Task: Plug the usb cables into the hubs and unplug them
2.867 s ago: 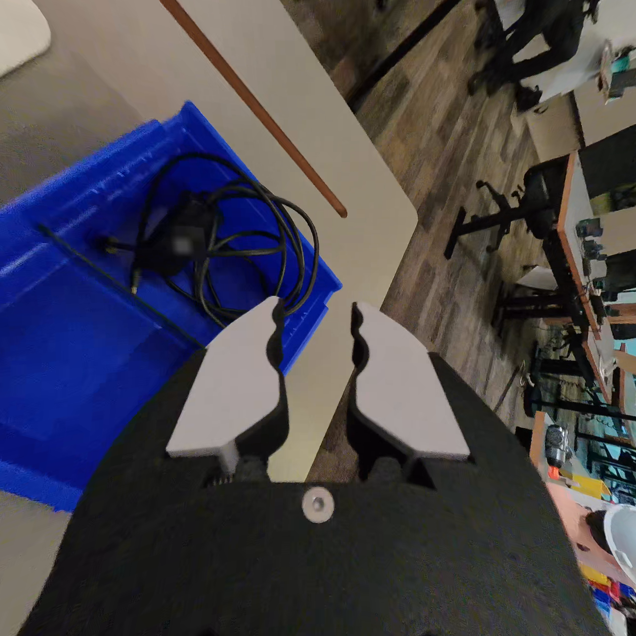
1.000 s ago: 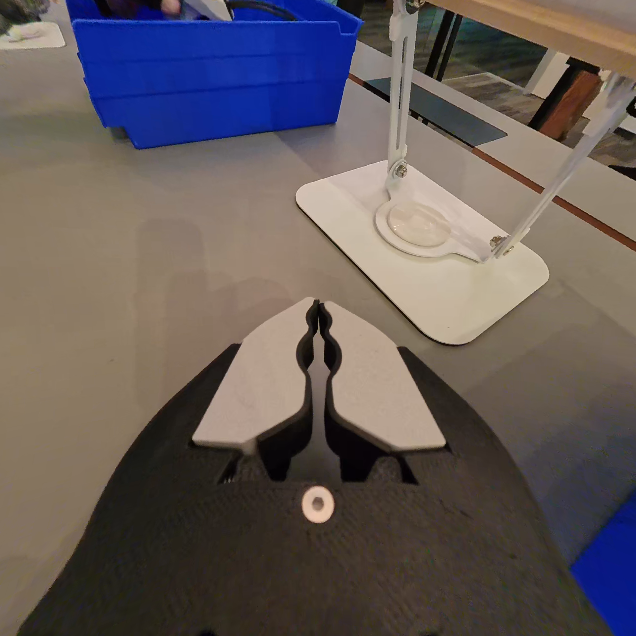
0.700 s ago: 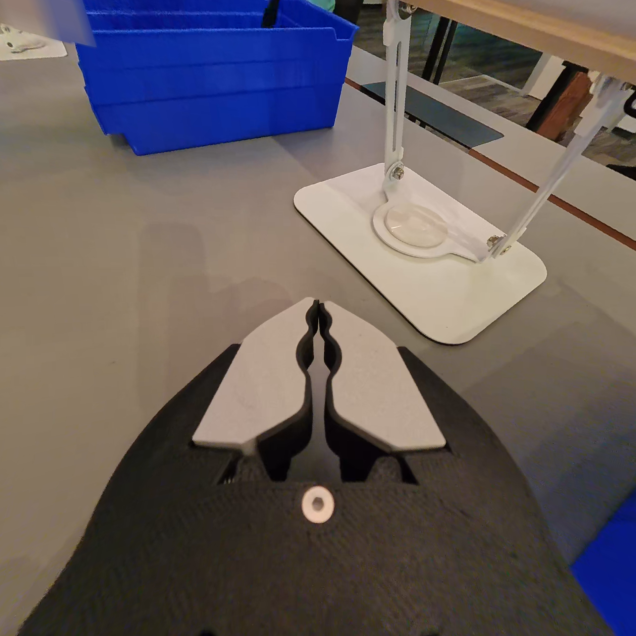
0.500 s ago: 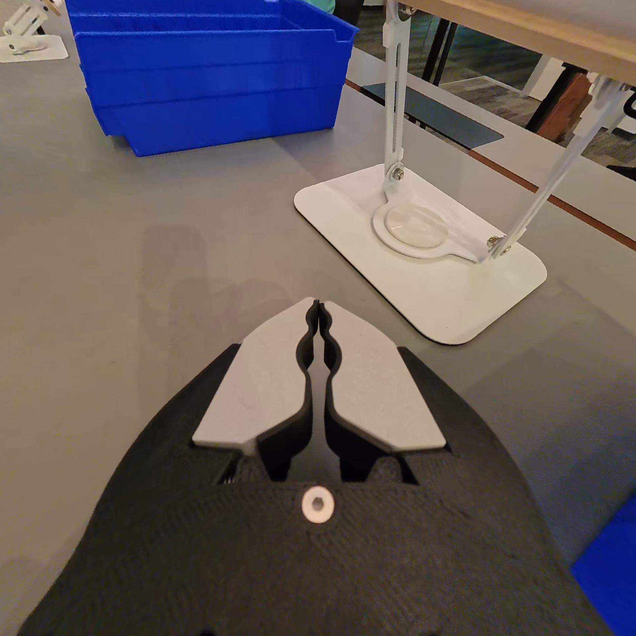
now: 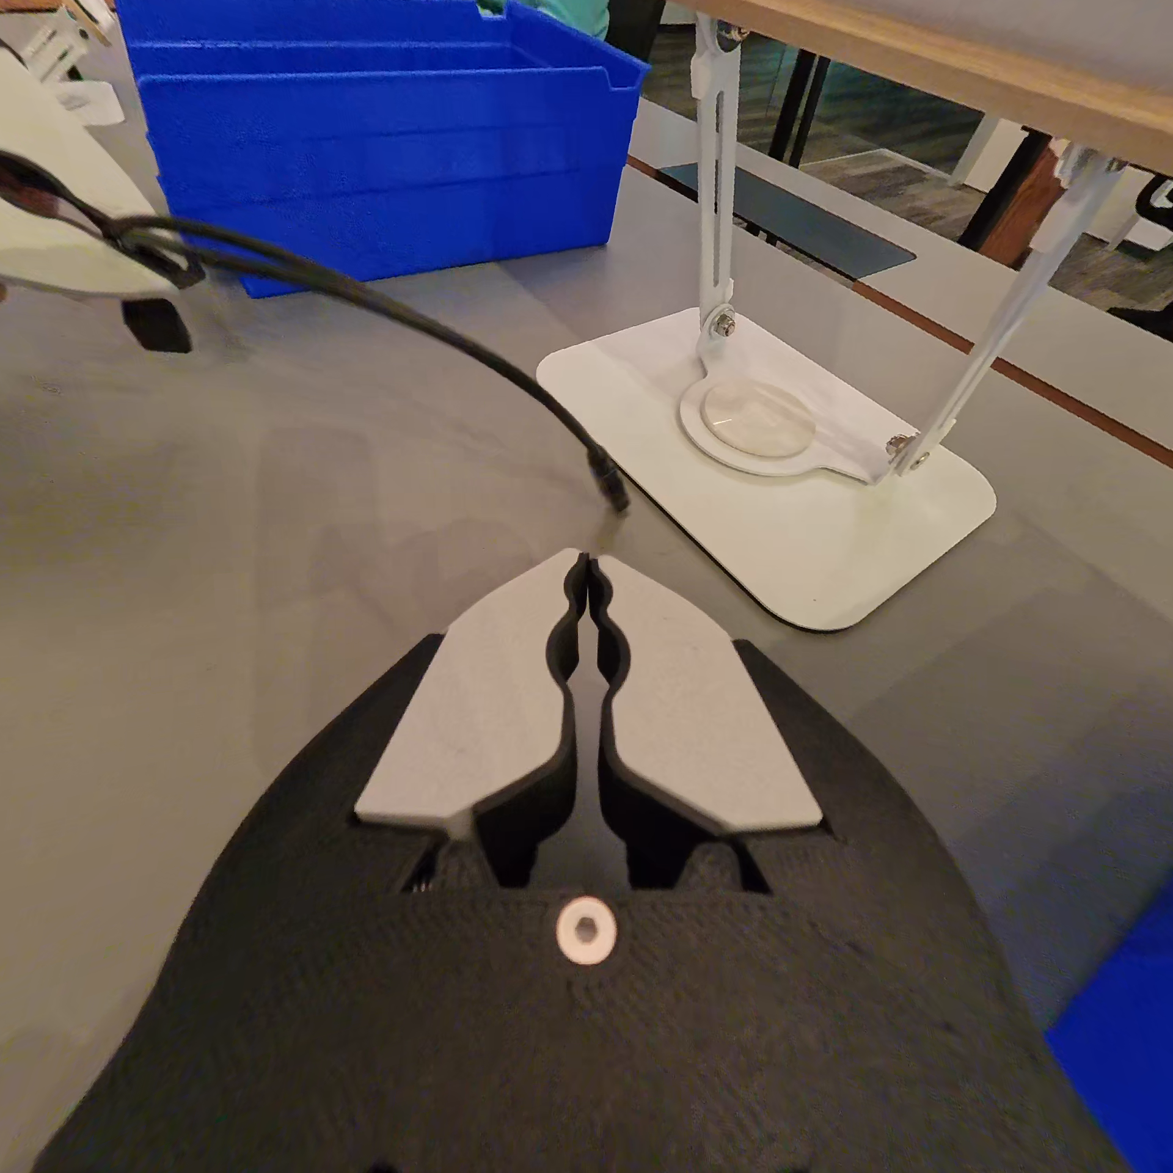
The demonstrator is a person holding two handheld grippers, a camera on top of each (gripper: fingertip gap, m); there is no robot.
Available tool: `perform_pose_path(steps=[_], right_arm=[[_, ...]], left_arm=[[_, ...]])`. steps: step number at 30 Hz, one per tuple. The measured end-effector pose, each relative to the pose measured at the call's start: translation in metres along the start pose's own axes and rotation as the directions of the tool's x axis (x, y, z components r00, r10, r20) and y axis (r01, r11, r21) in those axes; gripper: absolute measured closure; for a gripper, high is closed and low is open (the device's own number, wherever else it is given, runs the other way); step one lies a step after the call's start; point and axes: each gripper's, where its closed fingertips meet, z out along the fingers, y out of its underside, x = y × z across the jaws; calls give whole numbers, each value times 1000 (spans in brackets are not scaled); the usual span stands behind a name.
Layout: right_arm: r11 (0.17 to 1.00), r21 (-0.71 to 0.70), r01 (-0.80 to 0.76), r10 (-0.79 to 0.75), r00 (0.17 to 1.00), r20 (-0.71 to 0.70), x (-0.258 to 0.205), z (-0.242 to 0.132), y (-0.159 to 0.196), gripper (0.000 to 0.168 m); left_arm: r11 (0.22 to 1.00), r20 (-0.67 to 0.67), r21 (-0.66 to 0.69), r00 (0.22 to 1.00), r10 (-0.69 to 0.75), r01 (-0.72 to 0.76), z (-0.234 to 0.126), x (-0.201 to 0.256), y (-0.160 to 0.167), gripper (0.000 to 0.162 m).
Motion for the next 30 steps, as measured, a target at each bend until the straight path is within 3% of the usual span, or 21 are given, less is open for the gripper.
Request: perform_pose_path(steps=[7,10,12,13,17,19,22,24,27,30], right_arm=[[1000,-3,-10,10,1000,5,0,-1,1,168],[1000,-1,-15,15,1000,6,0,-1,0,168],[1000,-2,-14,14,1000,7,0,-1,1,168],[1000,-3,-14,14,1000,8,0,-1,1,168],[1000,2,-19,19,1000,7,1,-1,0,168],[1000,4,-21,21,1000,8,1,-1,0,168],[999,11,-32,32,999,-2,3,-2,-1,168],[999,17,-37,37,999,-2,3,-3,-2,168],[999,19,-42,42,999,-7,5,-4,-1,168],[999,24,-49,49,999,-11,6,-5,-2,168]], left_arm=[[980,-178,-151,979,99,-127,21,51,42,158],[984,-176,-167,984,33,-63,20,50,48,110],[985,-173,-170,985,6,-36,13,45,47,92],[988,-171,-156,985,-11,-16,7,41,43,91],[991,-84,-49,988,-127,123,-39,-4,21,104],[981,68,-21,979,-190,191,-69,-55,22,113],[959,354,-90,909,-221,269,-100,-143,57,125],[909,373,-176,880,-293,378,-90,-168,92,134],[821,329,-306,863,-384,482,-55,-174,142,132],[754,298,-457,880,-371,473,-29,-164,179,131]])
